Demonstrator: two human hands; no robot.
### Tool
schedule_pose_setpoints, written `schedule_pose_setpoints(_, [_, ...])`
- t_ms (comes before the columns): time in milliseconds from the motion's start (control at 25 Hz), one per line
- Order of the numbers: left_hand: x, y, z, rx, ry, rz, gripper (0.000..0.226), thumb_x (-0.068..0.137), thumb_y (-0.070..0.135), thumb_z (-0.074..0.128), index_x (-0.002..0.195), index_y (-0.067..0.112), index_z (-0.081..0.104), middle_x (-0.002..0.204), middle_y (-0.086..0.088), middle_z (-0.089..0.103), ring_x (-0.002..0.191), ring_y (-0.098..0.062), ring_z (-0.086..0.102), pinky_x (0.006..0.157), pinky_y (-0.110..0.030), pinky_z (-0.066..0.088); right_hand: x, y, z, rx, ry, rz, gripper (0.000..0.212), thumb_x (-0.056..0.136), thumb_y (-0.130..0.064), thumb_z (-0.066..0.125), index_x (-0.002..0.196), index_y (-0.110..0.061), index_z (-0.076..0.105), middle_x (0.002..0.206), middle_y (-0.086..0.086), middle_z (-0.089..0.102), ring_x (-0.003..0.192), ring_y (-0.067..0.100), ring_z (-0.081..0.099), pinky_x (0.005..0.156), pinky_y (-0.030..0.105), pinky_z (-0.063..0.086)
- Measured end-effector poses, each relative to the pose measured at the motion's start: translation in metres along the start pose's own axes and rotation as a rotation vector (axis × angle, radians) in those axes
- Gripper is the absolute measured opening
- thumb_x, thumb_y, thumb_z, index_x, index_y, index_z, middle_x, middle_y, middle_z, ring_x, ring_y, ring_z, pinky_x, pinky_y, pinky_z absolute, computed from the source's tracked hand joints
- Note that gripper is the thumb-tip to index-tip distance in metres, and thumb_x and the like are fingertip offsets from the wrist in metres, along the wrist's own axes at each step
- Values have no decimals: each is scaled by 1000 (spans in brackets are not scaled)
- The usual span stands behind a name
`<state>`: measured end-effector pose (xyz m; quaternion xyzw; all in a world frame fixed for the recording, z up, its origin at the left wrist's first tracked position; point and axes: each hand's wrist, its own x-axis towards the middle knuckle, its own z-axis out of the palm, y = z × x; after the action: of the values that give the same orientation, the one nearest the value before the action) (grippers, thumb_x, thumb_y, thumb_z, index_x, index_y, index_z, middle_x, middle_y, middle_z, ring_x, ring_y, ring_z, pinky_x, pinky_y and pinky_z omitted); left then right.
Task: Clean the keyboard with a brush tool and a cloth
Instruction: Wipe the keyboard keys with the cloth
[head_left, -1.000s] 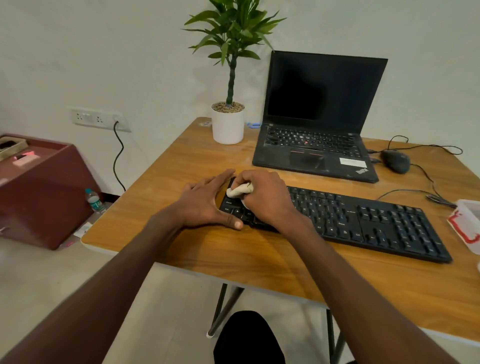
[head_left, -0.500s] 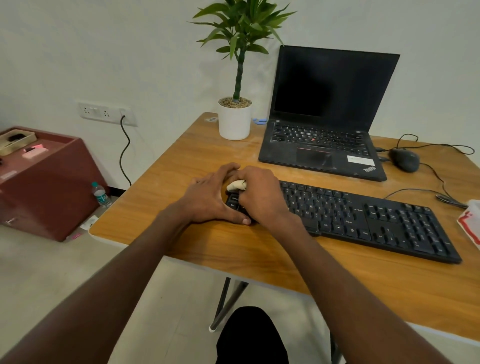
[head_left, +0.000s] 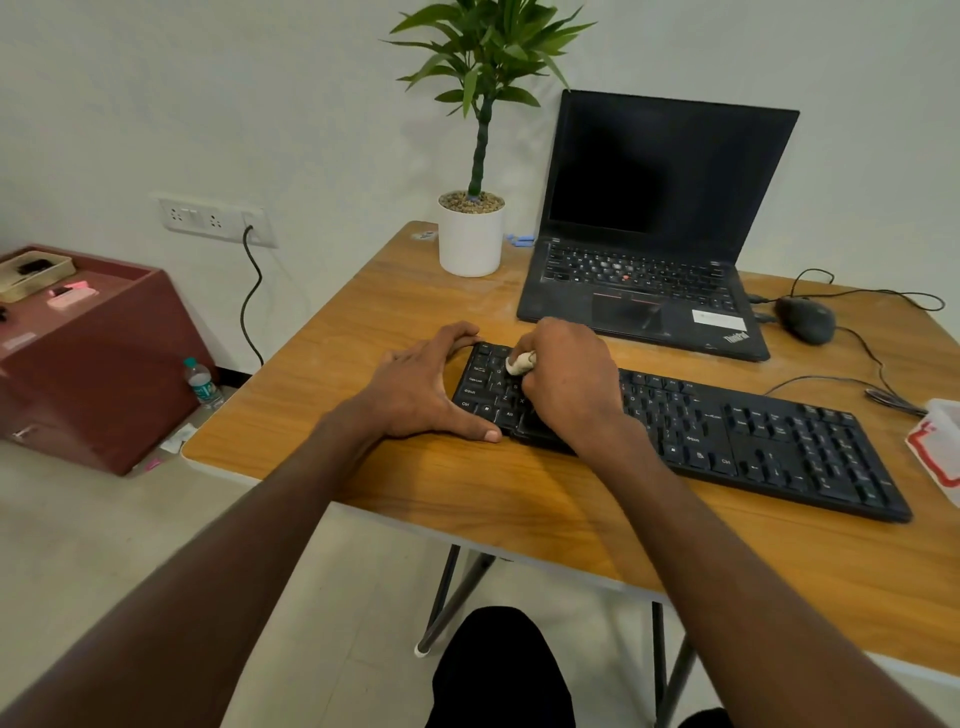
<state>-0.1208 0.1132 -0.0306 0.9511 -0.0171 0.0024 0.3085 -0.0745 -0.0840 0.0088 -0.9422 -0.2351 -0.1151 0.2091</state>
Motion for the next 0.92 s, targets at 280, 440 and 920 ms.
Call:
schedule_pose_setpoints(280, [0,-1,0,-9,1,-3,136,41,91,80,155,46,20,162,18,42,149,-14,39,114,-40,18,-8,2,-5,-48,-32,127,21,92,-18,70,109,-28,80,108,3,73,97,23,66,68,35,53])
schedule_pose_setpoints(440, [1,-1,0,-11,7,2,138,42,90,80,157,42,21,163,15,42,149,-14,40,116,-41,18,-1,-12,-3,-35,-122,32,19,90,-18,71,107,-23,79,106,3,73,96,22,65,72,37,56])
schedule_pose_setpoints(920, [1,-1,0,-16,19,-2,135,44,88,82,156,42,23,162,15,43,147,-13,41,120,-45,20,21,8,-6,220,-243,7,14,82,-22,86,95,-21,82,89,-3,76,89,14,69,71,32,52])
